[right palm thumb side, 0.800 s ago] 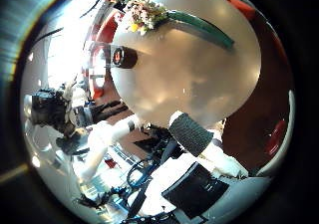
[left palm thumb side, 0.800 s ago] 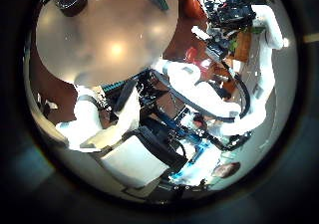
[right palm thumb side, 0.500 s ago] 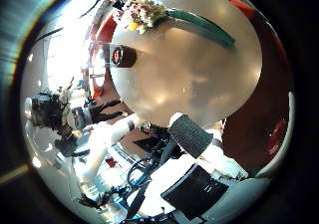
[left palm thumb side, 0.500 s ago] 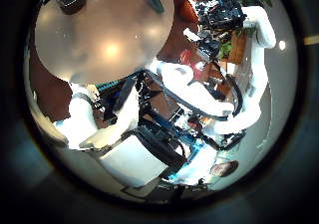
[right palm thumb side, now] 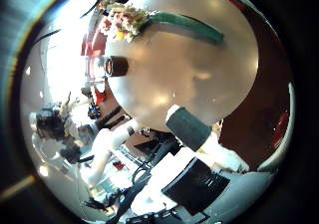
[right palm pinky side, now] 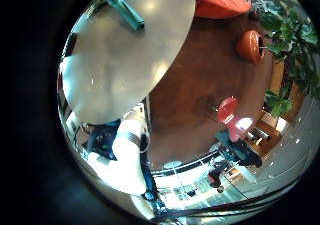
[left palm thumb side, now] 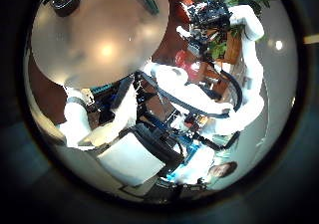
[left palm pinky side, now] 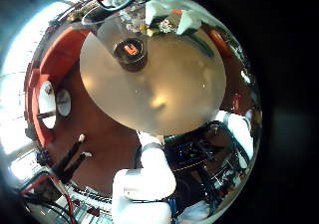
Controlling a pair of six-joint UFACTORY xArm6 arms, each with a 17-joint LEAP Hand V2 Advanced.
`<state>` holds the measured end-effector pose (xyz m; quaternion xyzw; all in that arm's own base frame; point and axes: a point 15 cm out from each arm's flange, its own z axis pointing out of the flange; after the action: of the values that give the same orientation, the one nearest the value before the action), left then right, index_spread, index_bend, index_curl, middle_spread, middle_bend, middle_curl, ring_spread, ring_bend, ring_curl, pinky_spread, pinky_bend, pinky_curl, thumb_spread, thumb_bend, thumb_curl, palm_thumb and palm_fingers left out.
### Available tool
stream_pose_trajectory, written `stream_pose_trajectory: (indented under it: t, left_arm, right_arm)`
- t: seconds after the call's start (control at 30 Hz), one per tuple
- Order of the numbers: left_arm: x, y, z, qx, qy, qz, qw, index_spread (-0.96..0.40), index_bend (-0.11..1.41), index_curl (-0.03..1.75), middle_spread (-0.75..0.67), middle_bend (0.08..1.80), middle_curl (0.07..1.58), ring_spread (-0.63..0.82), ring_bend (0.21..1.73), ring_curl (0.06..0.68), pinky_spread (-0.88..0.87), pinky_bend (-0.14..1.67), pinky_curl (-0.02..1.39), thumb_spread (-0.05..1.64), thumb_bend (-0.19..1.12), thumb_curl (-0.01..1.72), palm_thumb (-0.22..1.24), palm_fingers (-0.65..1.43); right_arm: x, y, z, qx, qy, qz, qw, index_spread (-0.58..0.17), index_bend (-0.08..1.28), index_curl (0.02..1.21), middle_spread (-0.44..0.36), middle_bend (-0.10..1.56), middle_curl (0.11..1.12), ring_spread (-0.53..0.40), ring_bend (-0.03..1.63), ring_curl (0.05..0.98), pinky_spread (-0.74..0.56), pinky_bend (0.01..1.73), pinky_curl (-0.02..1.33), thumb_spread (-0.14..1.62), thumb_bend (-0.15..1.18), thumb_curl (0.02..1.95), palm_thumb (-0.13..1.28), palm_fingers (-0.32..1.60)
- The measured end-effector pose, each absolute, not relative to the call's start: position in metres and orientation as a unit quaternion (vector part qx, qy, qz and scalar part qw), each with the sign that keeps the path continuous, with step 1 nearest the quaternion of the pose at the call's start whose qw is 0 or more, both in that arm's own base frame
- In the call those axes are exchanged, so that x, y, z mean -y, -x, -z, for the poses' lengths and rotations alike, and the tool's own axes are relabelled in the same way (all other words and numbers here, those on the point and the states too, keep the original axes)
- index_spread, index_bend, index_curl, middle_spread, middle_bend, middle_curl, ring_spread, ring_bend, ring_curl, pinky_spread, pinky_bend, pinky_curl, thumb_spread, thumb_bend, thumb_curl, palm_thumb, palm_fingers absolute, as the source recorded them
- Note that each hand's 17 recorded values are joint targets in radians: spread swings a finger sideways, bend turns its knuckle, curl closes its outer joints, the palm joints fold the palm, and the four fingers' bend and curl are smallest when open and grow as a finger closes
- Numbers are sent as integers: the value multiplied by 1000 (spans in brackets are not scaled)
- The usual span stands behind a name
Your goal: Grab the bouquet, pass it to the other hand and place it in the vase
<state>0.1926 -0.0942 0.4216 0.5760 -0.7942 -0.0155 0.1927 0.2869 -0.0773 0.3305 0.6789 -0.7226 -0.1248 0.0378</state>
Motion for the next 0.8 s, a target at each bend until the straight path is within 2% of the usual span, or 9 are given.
stream_pose_trajectory:
  t: [0.13,0.43,0.6,0.8]
  left_arm:
    - [96,-189,-421,798,-569,20,196,13,175,350,316,192,338,500,502,184,491,209,322,1060,-24,358,476,216]
    - [98,-189,-420,806,-559,18,195,17,175,351,316,192,338,494,496,180,490,206,323,1067,-24,354,466,217]
    - [100,-188,-416,810,-550,20,200,18,176,352,316,193,338,494,495,180,488,199,323,1070,-22,355,470,216]
    - [105,-191,-412,815,-543,23,202,18,175,352,316,192,338,498,494,180,487,198,324,1074,-22,354,473,216]
  right_arm:
    - [92,-309,-314,734,-665,134,37,-260,136,247,-7,307,381,-9,711,312,270,480,270,1157,-26,335,450,406]
    - [97,-365,-251,738,-649,176,49,-229,157,253,-74,369,413,-91,827,357,94,574,277,1091,-22,359,463,398]
    - [89,-395,-218,749,-637,179,32,-187,162,264,-27,411,429,-100,851,362,67,603,269,1064,-23,372,485,395]
    - [77,-407,-194,746,-637,190,45,-164,167,277,1,444,442,-100,885,369,50,639,261,1045,-24,384,500,383]
